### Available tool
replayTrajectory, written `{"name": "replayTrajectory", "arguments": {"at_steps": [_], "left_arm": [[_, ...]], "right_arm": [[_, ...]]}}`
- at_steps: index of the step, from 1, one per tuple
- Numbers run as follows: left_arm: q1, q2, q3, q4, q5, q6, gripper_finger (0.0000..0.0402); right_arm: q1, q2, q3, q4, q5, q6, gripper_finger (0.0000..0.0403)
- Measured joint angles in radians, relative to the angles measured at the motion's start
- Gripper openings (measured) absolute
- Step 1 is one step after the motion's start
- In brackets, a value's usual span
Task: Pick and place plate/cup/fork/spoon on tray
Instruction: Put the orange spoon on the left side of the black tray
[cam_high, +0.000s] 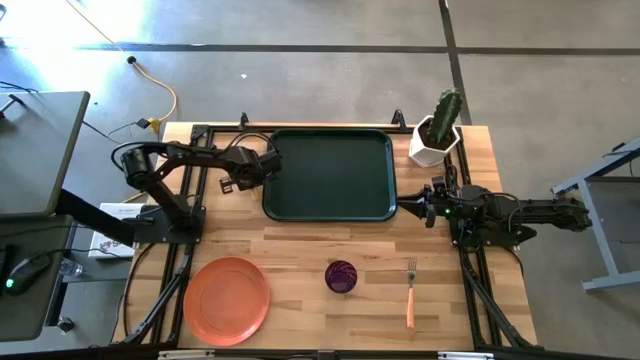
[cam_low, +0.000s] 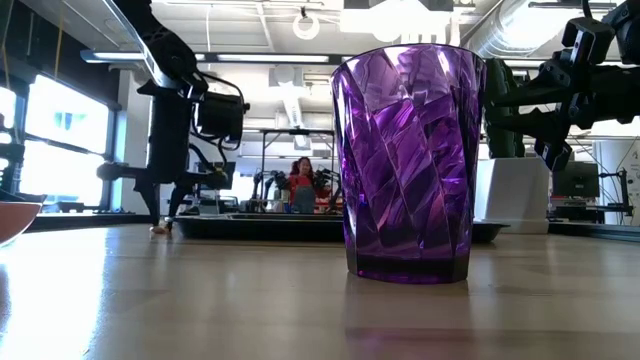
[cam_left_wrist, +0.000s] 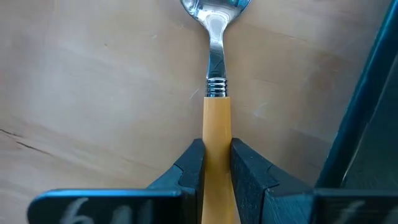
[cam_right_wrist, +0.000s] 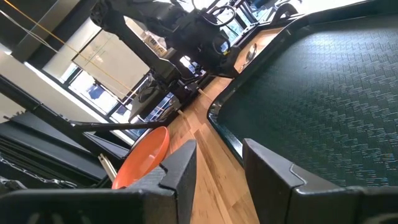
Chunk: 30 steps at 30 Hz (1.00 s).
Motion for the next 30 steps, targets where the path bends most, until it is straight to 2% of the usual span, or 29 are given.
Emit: {"name": "replayTrajectory", "arguments": {"at_steps": [7,14,19,25,30], "left_arm": [[-0.007,-0.055,-0.001,0.0,-0.063,0.014,0.0044],[-0.017,-0.137,0.0,0.094,-0.061,0.137,0.0044],[-0.017,-0.211,0.001,0.214,-0.018,0.247,0.0044],[-0.017,-0.268,0.002,0.345,0.072,0.286,0.0044],[-0.021,-0.273,0.003,0.386,0.148,0.292,0.0044]], "right_arm": [[0.0,0.0,0.0,0.0,0.0,0.0,0.0122],[0.0,0.0,0.0,0.0,0.003,0.0,0.0122],[0.0,0.0,0.0,0.001,0.024,0.0,0.0122],[0.0,0.0,0.0,0.002,0.026,0.002,0.0122],[0.0,0.0,0.0,0.002,0.026,0.003,0.0122]]}}
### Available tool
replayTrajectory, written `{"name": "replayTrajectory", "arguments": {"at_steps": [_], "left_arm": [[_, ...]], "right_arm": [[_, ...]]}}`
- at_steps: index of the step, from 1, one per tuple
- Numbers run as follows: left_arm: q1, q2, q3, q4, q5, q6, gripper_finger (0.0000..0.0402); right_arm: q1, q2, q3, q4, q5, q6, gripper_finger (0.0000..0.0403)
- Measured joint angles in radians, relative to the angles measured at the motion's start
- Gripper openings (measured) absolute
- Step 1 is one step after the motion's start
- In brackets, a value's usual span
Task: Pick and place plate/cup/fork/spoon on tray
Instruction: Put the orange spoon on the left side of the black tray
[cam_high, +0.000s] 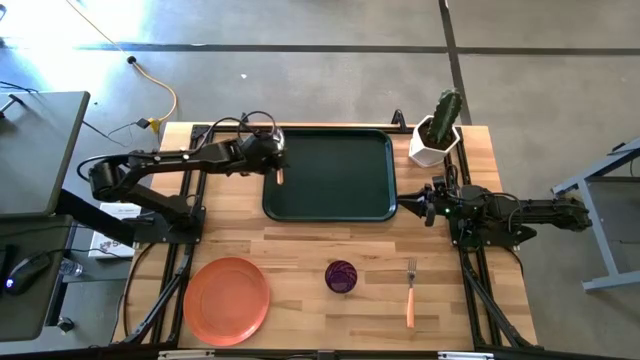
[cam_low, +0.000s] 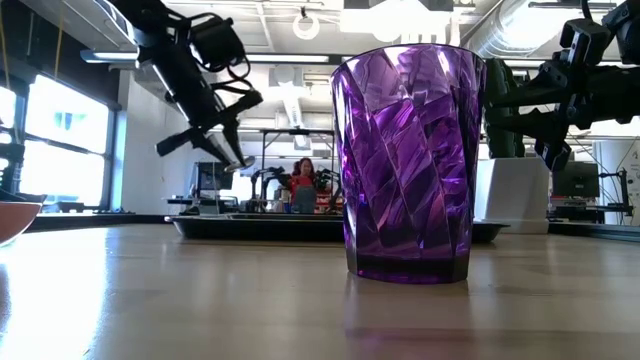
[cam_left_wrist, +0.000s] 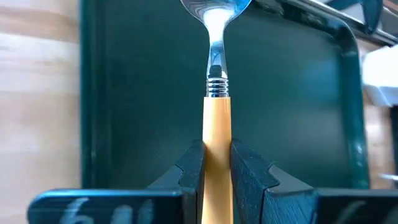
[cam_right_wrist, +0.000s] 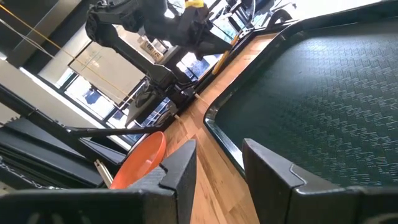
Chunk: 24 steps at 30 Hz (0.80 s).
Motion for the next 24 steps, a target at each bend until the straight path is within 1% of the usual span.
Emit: {"name": "replayTrajectory", "arguments": {"at_steps": [2,5,8,12,14,18,24], "left_arm": [[-0.006,0.0,0.007,-0.009,0.013,0.0,0.0044],[-0.013,0.001,0.051,-0.074,0.012,0.008,0.0044],[-0.014,0.0,0.132,-0.201,0.0,0.034,0.0044],[-0.013,0.0,0.231,-0.352,-0.057,0.036,0.0045],[-0.012,-0.001,0.244,-0.369,-0.076,0.034,0.0048],[-0.012,0.02,0.243,-0.371,-0.079,0.024,0.0049],[-0.012,0.131,0.242,-0.357,-0.054,-0.001,0.0051]], "right_arm": [[0.0,0.0,0.0,0.0,0.001,0.0,0.0122],[-0.002,0.0,0.0,0.001,0.002,0.0,0.0122],[-0.005,0.0,0.0,0.002,0.007,0.013,0.0122],[-0.005,0.0,0.0,0.006,0.036,0.024,0.0122],[-0.005,0.0,0.0,0.007,0.047,0.026,0.0122],[-0.005,0.0,0.0,0.009,0.057,0.027,0.0122],[-0.005,0.0,0.0,0.01,0.059,0.026,0.0122]]}}
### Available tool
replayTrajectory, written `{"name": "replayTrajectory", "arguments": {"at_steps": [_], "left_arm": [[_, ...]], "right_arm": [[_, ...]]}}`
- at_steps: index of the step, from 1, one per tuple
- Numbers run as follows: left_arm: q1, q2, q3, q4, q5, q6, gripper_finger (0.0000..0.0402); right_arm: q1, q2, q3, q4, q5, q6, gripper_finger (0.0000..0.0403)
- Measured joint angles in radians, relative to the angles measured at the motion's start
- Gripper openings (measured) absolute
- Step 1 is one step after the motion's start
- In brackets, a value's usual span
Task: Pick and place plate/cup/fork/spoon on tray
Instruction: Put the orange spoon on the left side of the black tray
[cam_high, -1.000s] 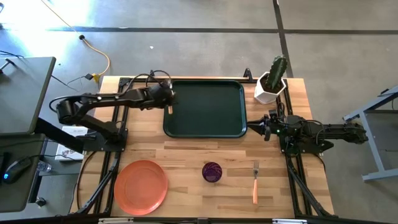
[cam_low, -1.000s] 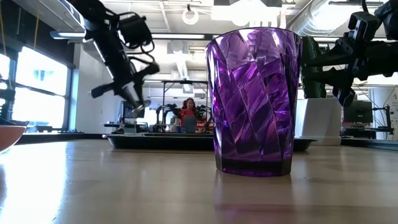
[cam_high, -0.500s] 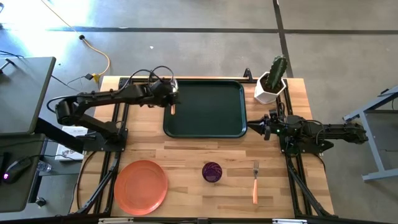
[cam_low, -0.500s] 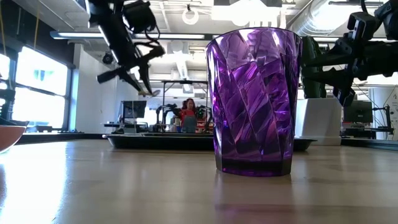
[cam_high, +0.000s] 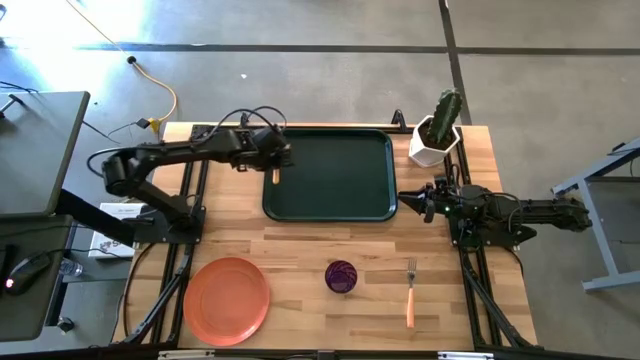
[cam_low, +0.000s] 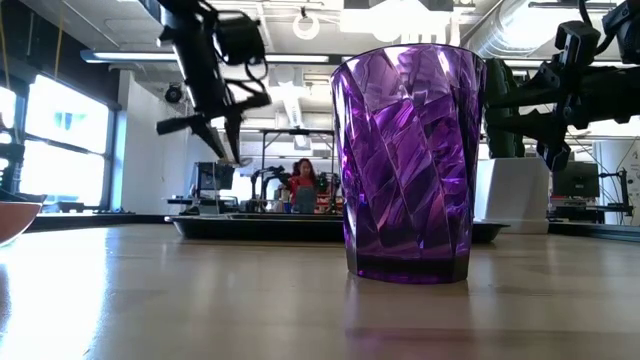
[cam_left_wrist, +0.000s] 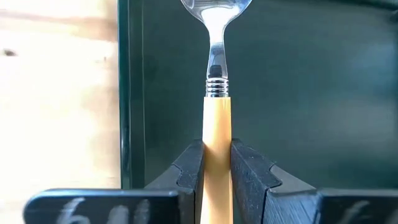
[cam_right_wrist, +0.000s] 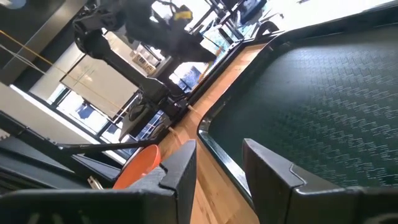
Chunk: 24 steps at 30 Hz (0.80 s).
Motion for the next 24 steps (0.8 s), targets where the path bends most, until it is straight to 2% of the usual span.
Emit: {"name": "replayTrajectory", "arguments": {"at_steps": [14,24], "left_arm": [[-0.02,0.267,-0.001,0.095,0.072,-0.052,0.0053],[-0.02,0.319,-0.001,0.095,0.089,-0.078,0.0053]], "right_arm": [[0.0,0.0,0.0,0.0,-0.007,-0.003,0.0122],[0.0,0.0,0.0,-0.002,-0.023,-0.003,0.0122]]}}
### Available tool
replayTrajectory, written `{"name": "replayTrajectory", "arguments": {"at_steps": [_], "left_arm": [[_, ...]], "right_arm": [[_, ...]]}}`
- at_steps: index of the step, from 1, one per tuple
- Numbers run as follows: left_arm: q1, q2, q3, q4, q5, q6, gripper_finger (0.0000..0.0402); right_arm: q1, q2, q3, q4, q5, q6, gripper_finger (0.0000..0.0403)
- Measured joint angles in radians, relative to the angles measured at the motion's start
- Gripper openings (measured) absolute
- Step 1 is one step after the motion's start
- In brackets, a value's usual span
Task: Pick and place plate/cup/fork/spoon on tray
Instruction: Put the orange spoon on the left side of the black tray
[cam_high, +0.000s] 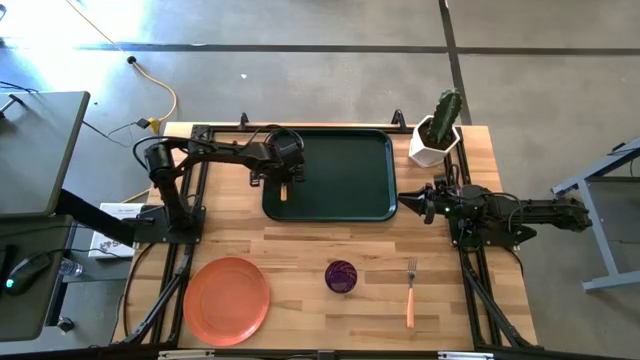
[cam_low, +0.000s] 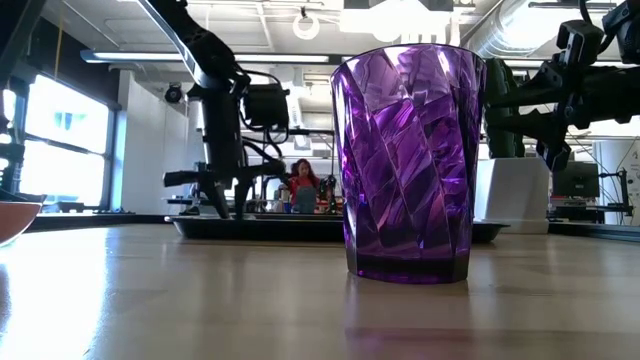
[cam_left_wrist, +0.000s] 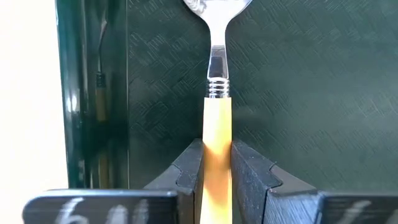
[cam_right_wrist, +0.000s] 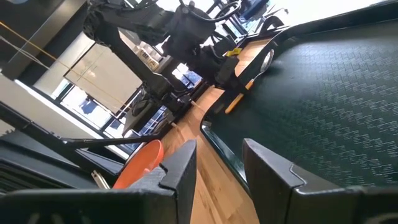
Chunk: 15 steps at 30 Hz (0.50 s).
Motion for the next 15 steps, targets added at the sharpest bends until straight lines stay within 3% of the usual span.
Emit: {"name": "replayTrajectory", "arguments": {"at_steps": [15], "left_arm": [[0.0,0.0,0.0,-0.011,-0.025,0.027,0.0066]], "right_arm": [[0.0,0.0,0.0,0.0,0.0,-0.004,0.0122]]}}
